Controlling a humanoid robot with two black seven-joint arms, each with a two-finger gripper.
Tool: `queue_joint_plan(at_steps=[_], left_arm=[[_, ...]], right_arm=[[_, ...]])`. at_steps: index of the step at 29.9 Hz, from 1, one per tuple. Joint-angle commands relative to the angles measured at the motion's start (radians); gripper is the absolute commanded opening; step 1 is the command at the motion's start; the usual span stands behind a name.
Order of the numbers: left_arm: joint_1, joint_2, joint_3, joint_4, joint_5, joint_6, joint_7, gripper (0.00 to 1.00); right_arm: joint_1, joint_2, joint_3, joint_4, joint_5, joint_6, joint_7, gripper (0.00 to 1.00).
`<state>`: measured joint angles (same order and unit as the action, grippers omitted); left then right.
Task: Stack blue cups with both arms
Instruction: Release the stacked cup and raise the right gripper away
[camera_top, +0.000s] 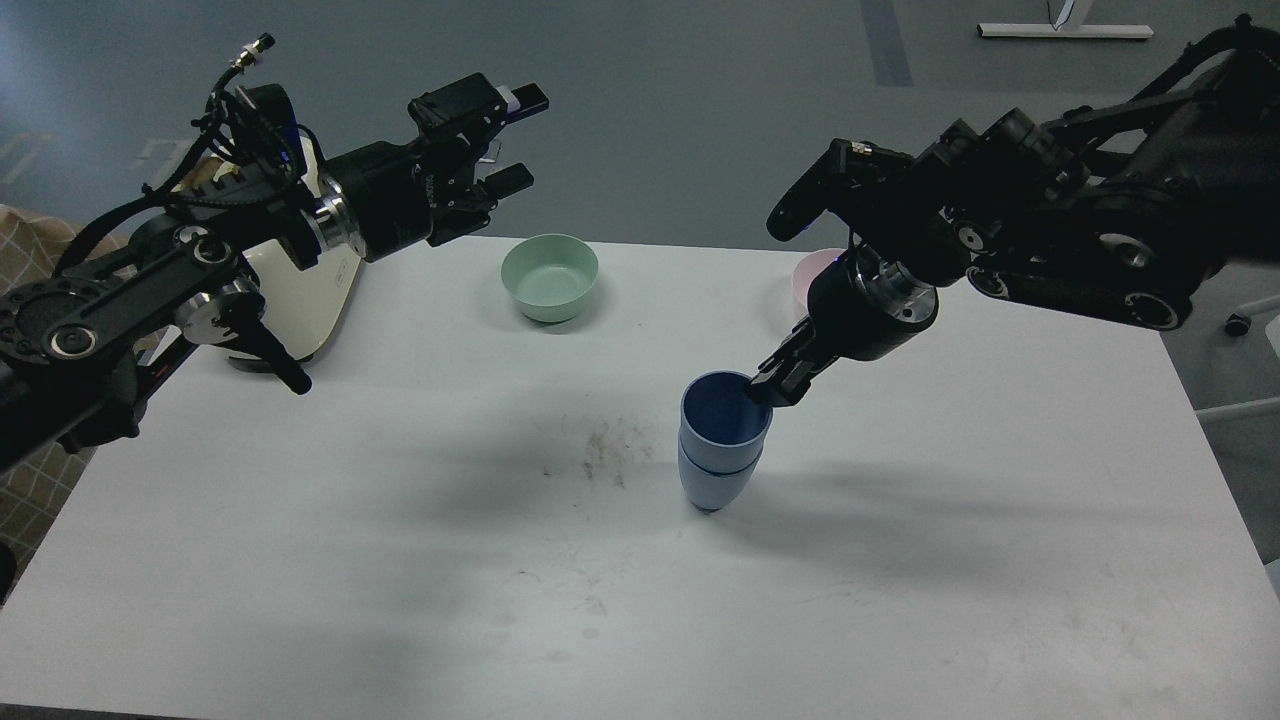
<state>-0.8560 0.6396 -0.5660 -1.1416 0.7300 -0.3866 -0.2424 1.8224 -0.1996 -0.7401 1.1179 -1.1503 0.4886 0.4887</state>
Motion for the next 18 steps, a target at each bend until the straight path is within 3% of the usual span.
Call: queue_joint_plan(at_steps=[1, 3, 11, 18], left_arm=[[0.000, 0.005, 0.000, 0.000, 0.000, 0.000, 0.000, 0.98], [0.000, 0.005, 0.000, 0.000, 0.000, 0.000, 0.000, 0.98], [0.000, 0.003, -0.002, 0.002, 0.000, 0.003, -0.003, 0.98], [0.005, -0.012, -0.057, 0.009, -0.015, 0.012, -0.015, 0.98]], right_arm=[[-0.002, 0.000, 0.004, -0.010, 0.042, 0.000, 0.000, 0.83], [0.005, 0.000, 0.005, -0.024, 0.079, 0.000, 0.000, 0.97], [0.064, -0.056, 0.074, -0.099, 0.188, 0.000, 0.000, 0.98], [0.029, -0.259, 0.264, -0.187, 0.360, 0.000, 0.000, 0.99]])
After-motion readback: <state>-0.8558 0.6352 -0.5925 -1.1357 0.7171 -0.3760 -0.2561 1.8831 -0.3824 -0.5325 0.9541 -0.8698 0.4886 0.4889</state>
